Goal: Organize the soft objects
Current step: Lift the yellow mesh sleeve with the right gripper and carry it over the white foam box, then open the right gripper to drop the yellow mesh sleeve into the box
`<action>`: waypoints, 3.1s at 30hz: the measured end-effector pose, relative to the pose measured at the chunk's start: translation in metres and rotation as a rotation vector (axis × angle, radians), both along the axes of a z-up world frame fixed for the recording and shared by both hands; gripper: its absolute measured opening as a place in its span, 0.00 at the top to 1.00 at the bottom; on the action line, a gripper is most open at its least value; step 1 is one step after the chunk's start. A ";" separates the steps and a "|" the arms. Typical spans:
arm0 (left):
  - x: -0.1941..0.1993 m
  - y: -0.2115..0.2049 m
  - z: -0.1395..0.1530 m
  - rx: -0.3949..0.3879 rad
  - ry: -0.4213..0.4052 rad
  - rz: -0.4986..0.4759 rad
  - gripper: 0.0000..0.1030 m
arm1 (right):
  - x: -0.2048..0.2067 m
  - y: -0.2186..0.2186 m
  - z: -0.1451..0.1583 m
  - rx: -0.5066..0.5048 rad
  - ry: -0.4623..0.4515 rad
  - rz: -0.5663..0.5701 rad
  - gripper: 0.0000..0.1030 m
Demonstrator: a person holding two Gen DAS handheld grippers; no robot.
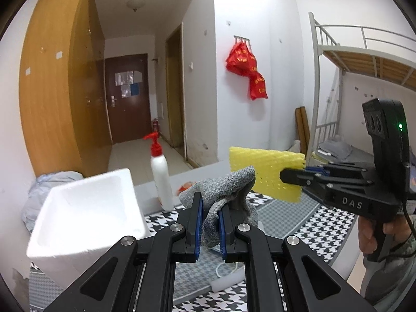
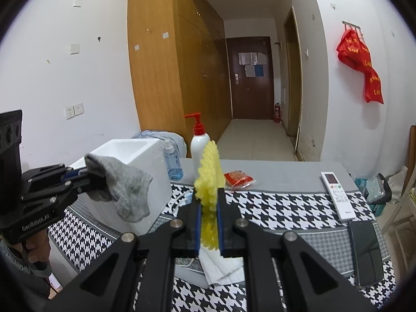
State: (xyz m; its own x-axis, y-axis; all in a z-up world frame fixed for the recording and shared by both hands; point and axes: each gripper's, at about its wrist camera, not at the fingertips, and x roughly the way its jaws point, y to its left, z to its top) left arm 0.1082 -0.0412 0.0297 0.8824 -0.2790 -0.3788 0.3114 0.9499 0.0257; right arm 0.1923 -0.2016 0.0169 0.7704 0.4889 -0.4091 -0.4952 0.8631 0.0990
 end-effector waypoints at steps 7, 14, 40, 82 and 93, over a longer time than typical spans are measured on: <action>-0.002 0.011 0.014 0.000 -0.033 0.034 0.89 | -0.002 0.007 0.009 0.006 -0.029 0.022 0.87; 0.000 0.023 0.024 -0.007 -0.044 0.081 0.89 | 0.001 0.016 0.014 0.013 -0.042 0.049 0.87; -0.015 0.084 0.043 -0.022 -0.091 0.269 0.89 | 0.007 0.076 0.029 0.024 -0.068 0.222 0.87; -0.018 0.151 0.034 -0.043 -0.080 0.433 0.89 | 0.040 0.199 0.013 -0.110 0.076 0.384 0.87; -0.012 0.151 0.031 -0.060 -0.057 0.437 0.89 | 0.046 0.192 0.014 -0.067 0.088 0.382 0.28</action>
